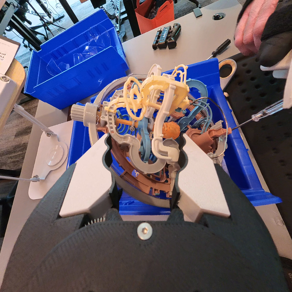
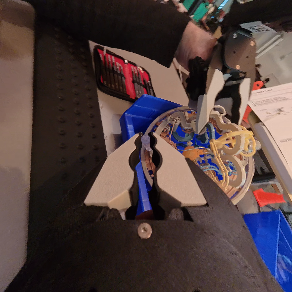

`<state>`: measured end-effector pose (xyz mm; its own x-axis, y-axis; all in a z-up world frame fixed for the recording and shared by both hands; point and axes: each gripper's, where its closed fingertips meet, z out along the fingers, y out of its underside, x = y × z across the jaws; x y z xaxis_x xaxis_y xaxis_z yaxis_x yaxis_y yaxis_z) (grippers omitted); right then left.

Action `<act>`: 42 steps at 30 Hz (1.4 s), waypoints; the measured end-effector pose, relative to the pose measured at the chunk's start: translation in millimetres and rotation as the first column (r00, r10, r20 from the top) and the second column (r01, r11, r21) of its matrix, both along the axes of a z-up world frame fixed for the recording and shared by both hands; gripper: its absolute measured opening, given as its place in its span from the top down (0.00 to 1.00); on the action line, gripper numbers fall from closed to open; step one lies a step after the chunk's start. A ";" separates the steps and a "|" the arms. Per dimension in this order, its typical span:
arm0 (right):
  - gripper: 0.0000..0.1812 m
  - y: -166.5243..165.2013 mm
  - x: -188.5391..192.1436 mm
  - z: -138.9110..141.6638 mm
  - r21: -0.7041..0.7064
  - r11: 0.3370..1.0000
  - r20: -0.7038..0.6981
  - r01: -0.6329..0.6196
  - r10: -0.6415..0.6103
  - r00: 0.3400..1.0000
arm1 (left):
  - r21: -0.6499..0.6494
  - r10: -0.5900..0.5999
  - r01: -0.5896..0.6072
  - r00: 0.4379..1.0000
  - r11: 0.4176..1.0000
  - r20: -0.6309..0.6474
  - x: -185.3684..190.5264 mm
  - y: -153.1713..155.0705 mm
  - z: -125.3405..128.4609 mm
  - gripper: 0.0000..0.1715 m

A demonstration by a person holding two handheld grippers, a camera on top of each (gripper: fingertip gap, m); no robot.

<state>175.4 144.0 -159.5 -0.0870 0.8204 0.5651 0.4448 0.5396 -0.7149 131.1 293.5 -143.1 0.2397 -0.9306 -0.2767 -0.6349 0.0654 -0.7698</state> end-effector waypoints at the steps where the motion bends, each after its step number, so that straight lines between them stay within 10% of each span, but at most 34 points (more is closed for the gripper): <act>1: 0.95 -2.9 0.2 -2.1 -0.002 0.999 0.041 -0.047 0.047 0.998 | -0.004 -0.001 0.001 1.000 1.000 0.006 0.1 0.3 -0.2 0.51; 9: 0.95 -3.5 3.2 -0.5 -0.014 0.962 0.285 -0.272 0.265 0.921 | -0.024 0.000 0.001 1.000 1.000 0.023 -1.1 2.8 -2.5 0.51; 19: 0.96 14.9 2.9 18.7 -0.117 0.993 0.048 0.006 0.000 0.999 | -0.032 0.003 -0.002 1.000 0.999 0.014 -2.8 4.7 -9.6 0.48; 27: 0.96 17.8 6.1 22.9 -0.206 0.931 -0.159 0.302 -0.336 0.928 | -0.030 0.026 -0.026 1.000 0.999 0.004 -2.9 8.5 -15.9 0.47; 42: 0.96 27.2 -5.1 31.0 -0.234 0.950 0.080 0.206 -0.192 0.978 | -0.039 0.040 -0.039 0.999 0.999 0.036 -0.5 13.8 -21.8 0.46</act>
